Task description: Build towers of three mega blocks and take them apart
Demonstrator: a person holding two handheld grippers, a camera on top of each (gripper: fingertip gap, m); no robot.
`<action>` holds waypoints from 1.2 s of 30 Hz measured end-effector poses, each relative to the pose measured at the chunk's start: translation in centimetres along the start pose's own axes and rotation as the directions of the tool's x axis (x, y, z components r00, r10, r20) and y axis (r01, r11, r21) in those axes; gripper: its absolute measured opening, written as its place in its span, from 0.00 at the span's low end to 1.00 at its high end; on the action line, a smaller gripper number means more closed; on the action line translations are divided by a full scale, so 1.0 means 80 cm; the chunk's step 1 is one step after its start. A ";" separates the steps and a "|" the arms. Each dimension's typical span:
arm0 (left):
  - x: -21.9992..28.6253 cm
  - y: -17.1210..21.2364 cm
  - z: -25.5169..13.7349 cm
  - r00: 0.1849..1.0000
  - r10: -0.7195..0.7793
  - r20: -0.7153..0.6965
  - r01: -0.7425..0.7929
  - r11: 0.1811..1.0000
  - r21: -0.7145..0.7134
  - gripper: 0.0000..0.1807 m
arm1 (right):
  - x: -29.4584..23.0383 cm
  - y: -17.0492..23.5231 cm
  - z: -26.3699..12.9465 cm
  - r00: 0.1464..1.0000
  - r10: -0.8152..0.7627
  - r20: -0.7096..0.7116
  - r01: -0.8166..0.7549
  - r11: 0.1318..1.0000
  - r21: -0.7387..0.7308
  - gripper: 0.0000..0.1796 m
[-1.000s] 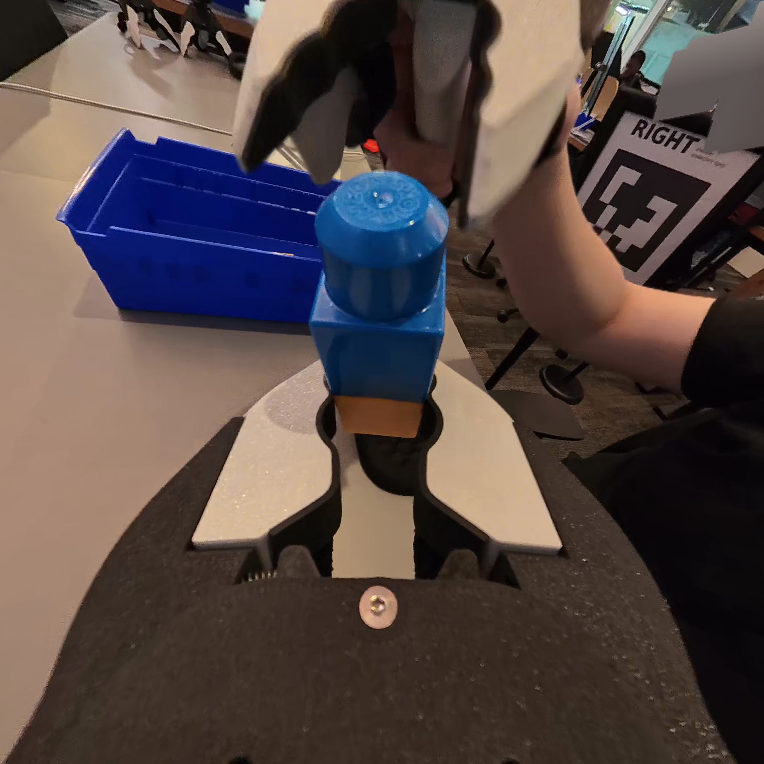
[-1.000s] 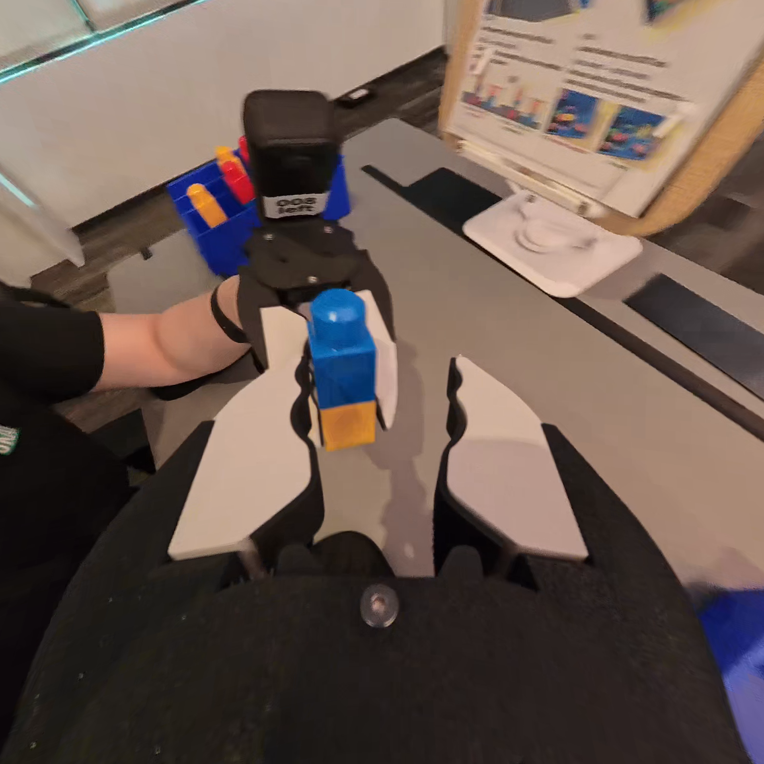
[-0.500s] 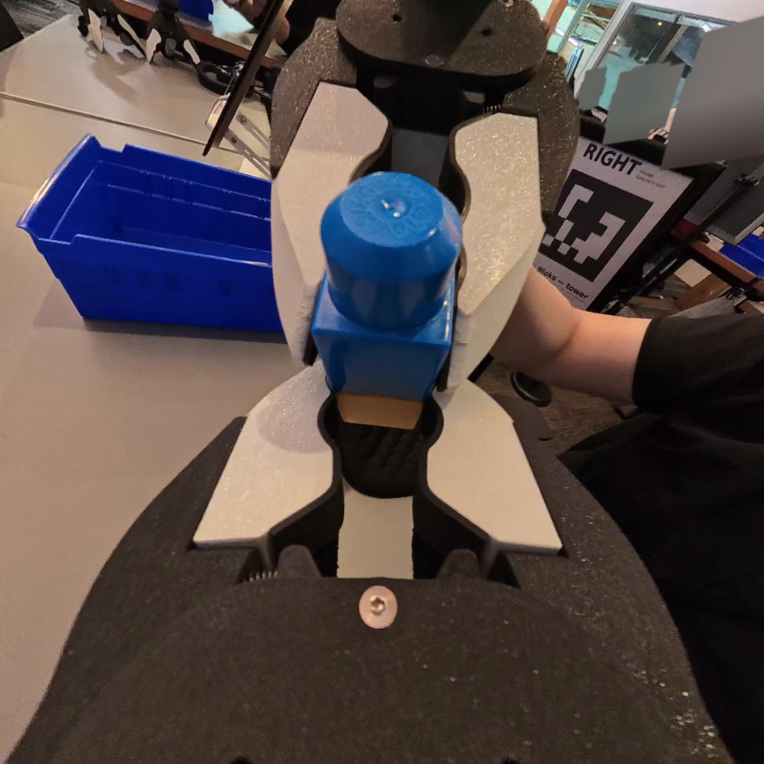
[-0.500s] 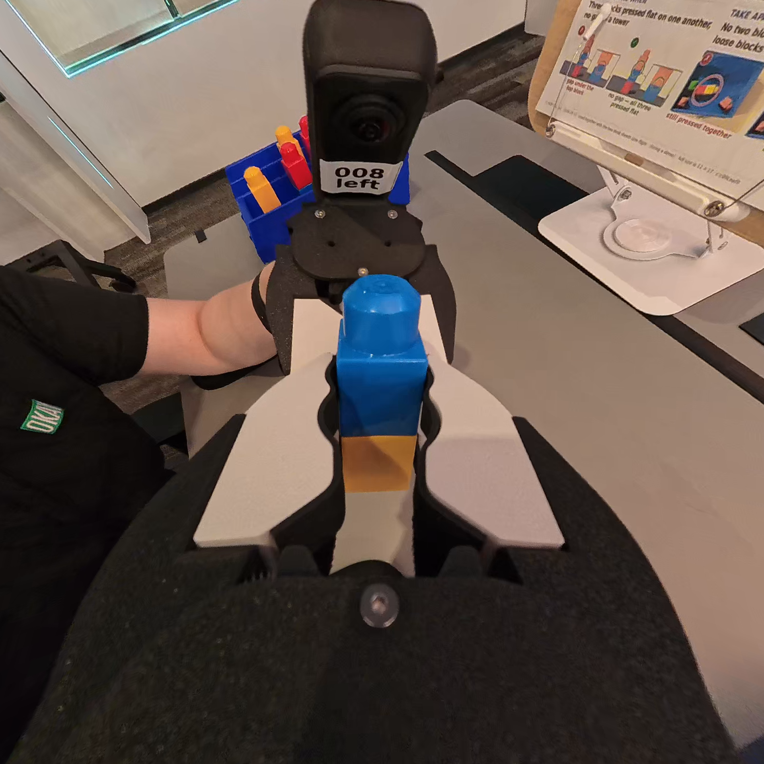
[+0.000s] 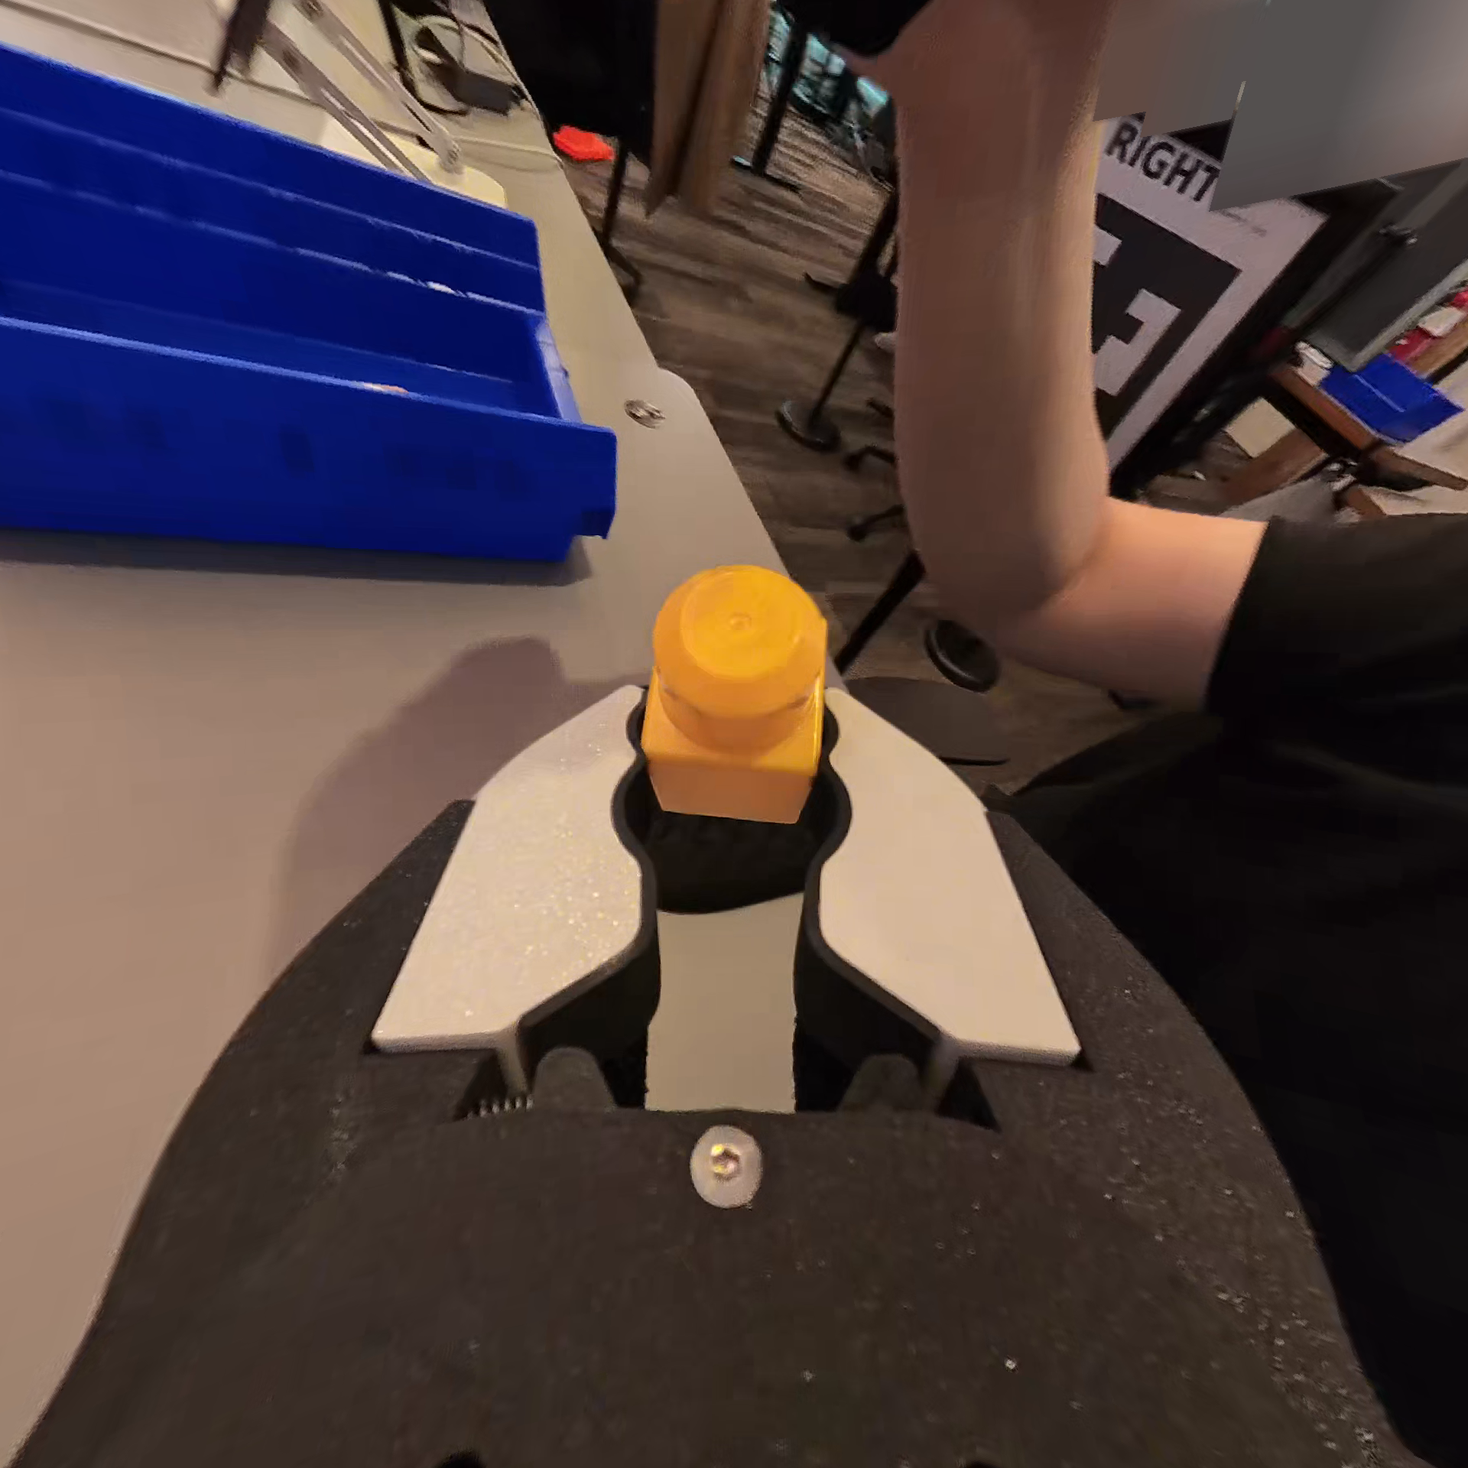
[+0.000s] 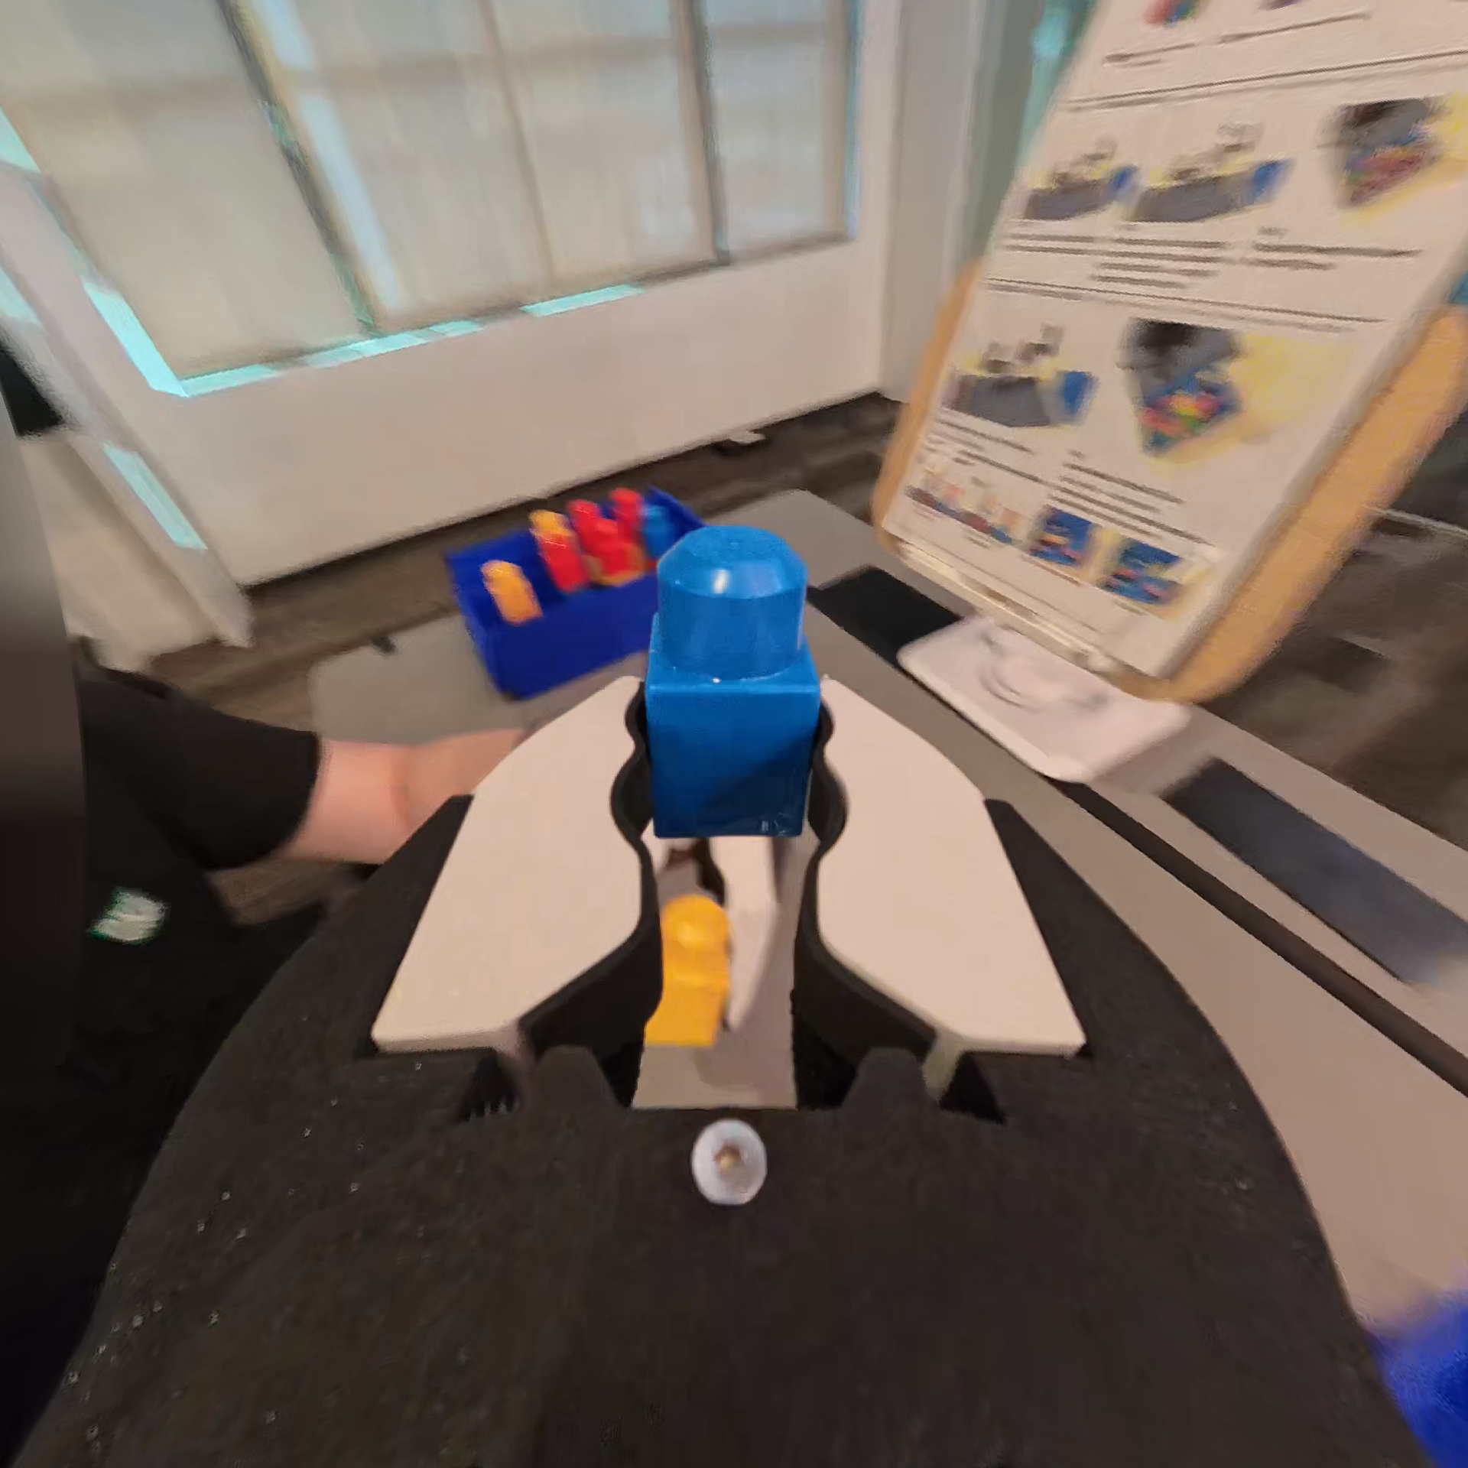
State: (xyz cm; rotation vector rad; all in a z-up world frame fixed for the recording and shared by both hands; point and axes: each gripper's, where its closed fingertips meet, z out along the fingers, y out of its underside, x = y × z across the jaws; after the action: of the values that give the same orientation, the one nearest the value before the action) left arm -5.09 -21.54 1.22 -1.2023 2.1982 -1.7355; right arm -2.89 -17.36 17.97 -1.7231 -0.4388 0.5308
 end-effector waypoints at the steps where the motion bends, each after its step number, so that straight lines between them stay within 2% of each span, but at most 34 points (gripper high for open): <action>1: -0.002 -0.003 -0.004 1.000 0.006 0.013 -0.006 1.000 0.011 0.21 | 0.011 0.002 -0.014 0.998 -0.015 -0.062 0.013 1.000 -0.020 0.20; 6: 0.004 -0.016 -0.017 1.000 0.020 0.010 -0.021 0.998 0.058 0.21 | 0.073 0.016 -0.086 0.961 0.049 -0.271 -0.069 0.996 -0.064 0.20; 9: 0.010 -0.019 -0.020 0.999 0.033 0.009 -0.033 0.997 0.064 0.21 | 0.144 0.063 -0.137 0.867 0.111 -0.486 -0.213 0.964 -0.159 0.20; 11: 0.015 -0.022 -0.022 0.999 0.047 0.010 -0.048 0.997 0.063 0.21 | 0.195 0.130 -0.173 0.764 0.141 -0.630 -0.387 0.881 -0.272 0.20; 13: 0.019 -0.024 -0.024 0.998 0.065 0.024 -0.066 0.996 0.061 0.21 | 0.234 0.206 -0.202 0.666 0.148 -0.731 -0.555 0.753 -0.353 0.20; 17: 0.024 -0.024 -0.025 0.995 0.096 0.039 -0.097 0.994 0.044 0.21 | 0.274 0.332 -0.241 0.540 0.076 -0.838 -0.738 0.520 -0.429 0.20; 21: 0.022 -0.020 -0.024 0.994 0.095 0.046 -0.096 0.995 0.024 0.21 | 0.291 0.403 -0.262 0.469 0.023 -0.883 -0.827 0.362 -0.430 0.20; 25: 0.018 -0.016 -0.023 0.996 0.083 0.045 -0.083 0.996 0.015 0.21 | 0.289 0.434 -0.276 0.434 0.018 -0.901 -0.875 0.246 -0.417 0.20; 28: 0.016 -0.014 -0.022 0.996 0.079 0.043 -0.079 0.997 0.005 0.21 | 0.284 0.444 -0.277 0.433 0.053 -0.900 -0.886 0.211 -0.413 0.20; 31: 0.014 -0.012 -0.020 0.997 0.071 0.042 -0.071 0.997 0.001 0.21 | 0.286 0.443 -0.282 0.447 0.038 -0.894 -0.875 0.228 -0.428 0.21; 34: 0.012 -0.013 -0.022 0.997 0.065 0.047 -0.066 0.998 0.009 0.21 | 0.293 0.413 -0.289 0.465 -0.027 -0.885 -0.837 0.311 -0.450 0.21; 36: 0.010 -0.017 -0.024 0.997 0.062 0.056 -0.063 0.998 0.030 0.21 | 0.295 0.370 -0.292 0.468 -0.108 -0.877 -0.787 0.400 -0.469 0.22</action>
State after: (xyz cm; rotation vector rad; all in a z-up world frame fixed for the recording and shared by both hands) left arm -5.89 -20.56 3.37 -1.1472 2.1450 -1.6870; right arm 30.00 -29.18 -9.52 -2.8789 0.6183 -0.3752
